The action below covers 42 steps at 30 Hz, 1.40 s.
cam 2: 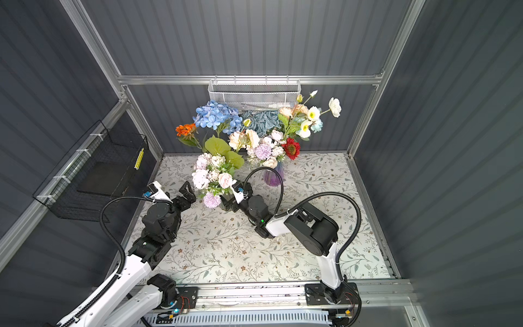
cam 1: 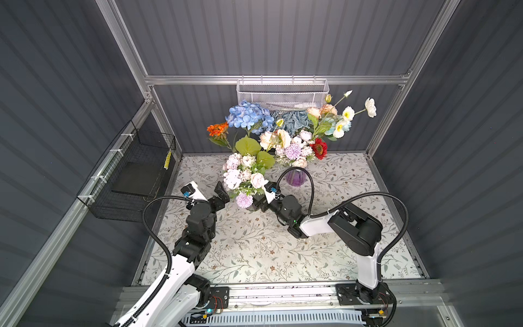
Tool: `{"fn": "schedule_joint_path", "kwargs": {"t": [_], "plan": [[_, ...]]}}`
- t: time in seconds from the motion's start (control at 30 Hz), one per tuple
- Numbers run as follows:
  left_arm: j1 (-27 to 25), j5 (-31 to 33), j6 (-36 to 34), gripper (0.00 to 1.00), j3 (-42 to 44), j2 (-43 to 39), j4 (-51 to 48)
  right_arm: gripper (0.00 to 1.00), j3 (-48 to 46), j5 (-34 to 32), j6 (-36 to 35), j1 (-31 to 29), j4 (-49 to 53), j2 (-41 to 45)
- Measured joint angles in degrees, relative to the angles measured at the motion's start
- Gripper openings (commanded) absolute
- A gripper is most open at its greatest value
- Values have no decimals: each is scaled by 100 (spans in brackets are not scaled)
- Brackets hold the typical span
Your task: Arrange the flowers into the vase
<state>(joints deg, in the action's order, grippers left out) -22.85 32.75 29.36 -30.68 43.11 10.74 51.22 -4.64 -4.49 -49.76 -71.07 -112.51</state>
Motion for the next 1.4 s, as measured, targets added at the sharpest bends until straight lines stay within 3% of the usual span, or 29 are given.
{"fn": "schedule_joint_path", "kwargs": {"t": [0.27, 0.47, 0.57, 0.77, 1.0, 1.13, 1.33, 1.4], "plan": [[562, 92, 151, 100, 61, 199, -214, 99, -1552, -306, -4, -2, -282, 1130], [894, 81, 140, 100, 129, 1204, -264, 99, -2402, -940, -7, 37, 103, 2393], [946, 212, -107, 100, 127, 1788, -175, 99, -2535, -1300, 33, 212, 763, 3130], [946, 592, -896, 100, 50, 2927, 205, 99, -2374, -1735, 431, 1473, 2728, 4374], [946, 662, -1849, 100, 59, 3705, 1259, 99, -2319, -1932, 741, 3237, 4223, 4907], [946, 490, -2330, 100, 168, 4164, 2100, 99, -2437, -1775, 850, 4065, 4461, 4819], [946, 168, -2959, 100, 616, 4988, 3600, 99, -2914, -1248, 817, 4811, 4072, 4015], [946, 57, -3108, 100, 741, 5209, 4085, 99, -3040, -951, 820, 5031, 3519, 3770]]}}
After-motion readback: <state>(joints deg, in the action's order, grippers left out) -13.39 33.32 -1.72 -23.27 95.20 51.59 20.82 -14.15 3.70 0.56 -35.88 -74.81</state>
